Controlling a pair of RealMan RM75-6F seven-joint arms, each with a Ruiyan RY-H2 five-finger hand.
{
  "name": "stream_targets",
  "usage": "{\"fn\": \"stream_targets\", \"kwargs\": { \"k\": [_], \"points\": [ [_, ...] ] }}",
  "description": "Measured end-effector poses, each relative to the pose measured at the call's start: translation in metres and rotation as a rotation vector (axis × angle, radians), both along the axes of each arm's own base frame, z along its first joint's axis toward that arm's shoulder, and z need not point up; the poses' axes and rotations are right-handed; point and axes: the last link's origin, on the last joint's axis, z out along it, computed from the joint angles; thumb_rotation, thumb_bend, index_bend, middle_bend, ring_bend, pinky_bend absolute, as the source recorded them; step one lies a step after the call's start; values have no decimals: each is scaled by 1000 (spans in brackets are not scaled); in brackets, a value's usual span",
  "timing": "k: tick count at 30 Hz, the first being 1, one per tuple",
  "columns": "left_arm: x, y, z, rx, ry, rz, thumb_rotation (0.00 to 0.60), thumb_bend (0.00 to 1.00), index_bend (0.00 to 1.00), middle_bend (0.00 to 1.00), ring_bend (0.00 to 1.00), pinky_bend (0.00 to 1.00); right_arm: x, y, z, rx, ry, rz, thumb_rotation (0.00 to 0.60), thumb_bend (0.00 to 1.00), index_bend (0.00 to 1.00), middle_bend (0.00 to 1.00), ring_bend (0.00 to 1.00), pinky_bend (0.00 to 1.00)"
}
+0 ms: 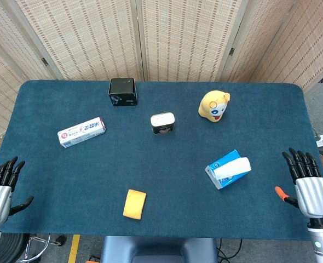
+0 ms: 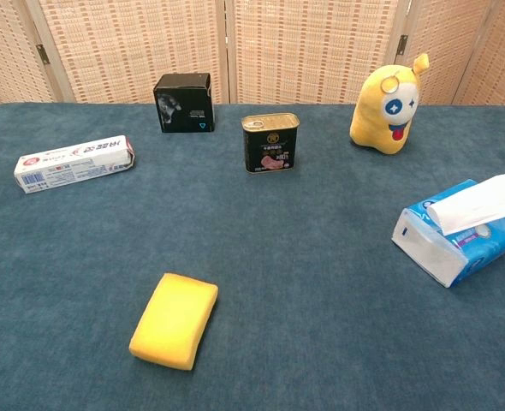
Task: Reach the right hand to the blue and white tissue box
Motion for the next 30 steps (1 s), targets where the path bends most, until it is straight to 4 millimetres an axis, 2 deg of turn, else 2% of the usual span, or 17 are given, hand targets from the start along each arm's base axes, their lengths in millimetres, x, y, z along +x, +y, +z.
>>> {"fn": "stream_targets", "kwargs": {
  "k": [18,24,27,30],
  "points": [
    [0,0,-1,-7,-5,-7,600,237,0,0,0,134,3,-2,-2,12,-12,38,600,113,4,12,0,0],
    [-1,1,-1,-8,-6,-4,600,237,0,0,0,134,7,-19,-11,43,-28,48,600,140,220,182,0,3],
    [-1,1,0,-5,-10,-3,600,238,0,0,0,133,8,-33,-21,71,-24,41,600,162,291,243,0,12],
    [-2,1,0,-2,-15,0,600,238,0,0,0,133,11,-52,-35,98,-15,35,600,171,320,268,0,16]
  ]
}}
